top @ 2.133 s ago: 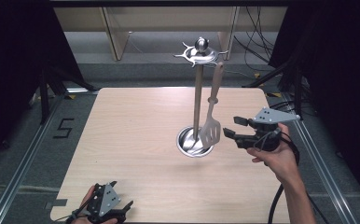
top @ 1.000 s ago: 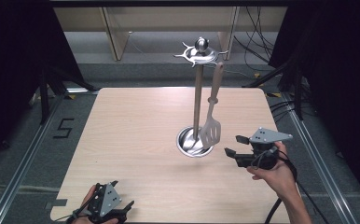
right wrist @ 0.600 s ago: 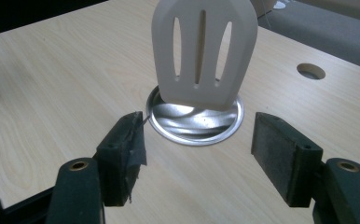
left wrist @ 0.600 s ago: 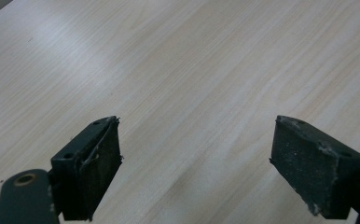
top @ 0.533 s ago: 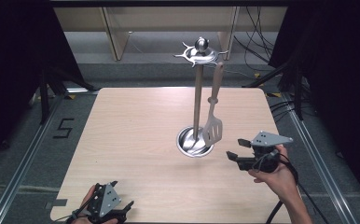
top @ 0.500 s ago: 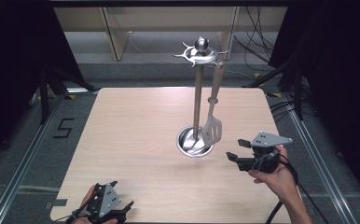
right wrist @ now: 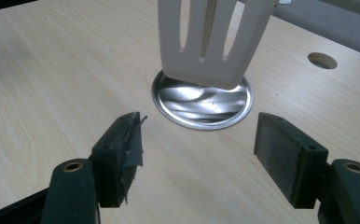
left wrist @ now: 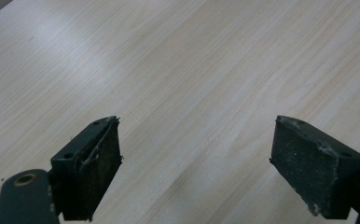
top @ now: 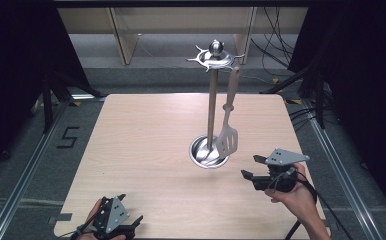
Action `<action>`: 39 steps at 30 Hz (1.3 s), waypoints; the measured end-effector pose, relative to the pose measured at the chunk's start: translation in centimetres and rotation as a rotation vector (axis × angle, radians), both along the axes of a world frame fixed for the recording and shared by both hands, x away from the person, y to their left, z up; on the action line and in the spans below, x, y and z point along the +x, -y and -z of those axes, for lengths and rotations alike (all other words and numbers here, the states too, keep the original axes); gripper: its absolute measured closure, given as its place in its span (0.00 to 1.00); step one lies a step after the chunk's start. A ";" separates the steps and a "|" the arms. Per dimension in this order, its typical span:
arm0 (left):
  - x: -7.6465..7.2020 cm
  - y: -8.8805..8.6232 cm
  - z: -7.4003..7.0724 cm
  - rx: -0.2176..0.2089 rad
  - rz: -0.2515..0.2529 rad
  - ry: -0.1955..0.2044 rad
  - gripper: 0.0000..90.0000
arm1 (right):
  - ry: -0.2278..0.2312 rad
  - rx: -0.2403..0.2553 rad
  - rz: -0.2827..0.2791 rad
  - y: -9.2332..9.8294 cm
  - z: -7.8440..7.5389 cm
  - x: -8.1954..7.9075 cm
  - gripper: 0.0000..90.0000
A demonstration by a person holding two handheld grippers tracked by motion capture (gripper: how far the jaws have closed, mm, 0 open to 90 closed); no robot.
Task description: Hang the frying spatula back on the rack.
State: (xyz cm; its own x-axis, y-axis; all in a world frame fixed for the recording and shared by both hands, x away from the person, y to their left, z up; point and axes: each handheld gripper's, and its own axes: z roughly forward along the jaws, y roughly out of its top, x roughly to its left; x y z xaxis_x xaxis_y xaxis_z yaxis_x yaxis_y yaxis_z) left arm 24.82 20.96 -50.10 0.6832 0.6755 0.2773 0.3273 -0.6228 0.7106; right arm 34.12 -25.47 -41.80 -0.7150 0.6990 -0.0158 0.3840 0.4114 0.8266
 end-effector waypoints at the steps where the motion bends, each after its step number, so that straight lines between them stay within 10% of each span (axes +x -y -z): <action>1: 0.0 0.0 0.0 0.001 0.000 0.000 0.17 | 0.013 -0.010 -0.014 0.1 0.1 0.1 0.36; 39: 0.0 0.1 0.0 0.006 0.004 -0.004 0.17 | -0.042 -0.045 -0.036 0.4 4.0 -2.0 0.34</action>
State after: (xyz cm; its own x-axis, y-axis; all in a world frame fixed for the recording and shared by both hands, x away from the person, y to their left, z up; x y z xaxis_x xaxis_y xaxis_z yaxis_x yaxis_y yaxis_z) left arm 24.78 20.91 -50.09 0.6869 0.6714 0.2784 0.3278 -0.6281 0.7058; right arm 32.13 -25.89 -45.83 -0.7402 0.6722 -0.0167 0.4020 0.4623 0.7904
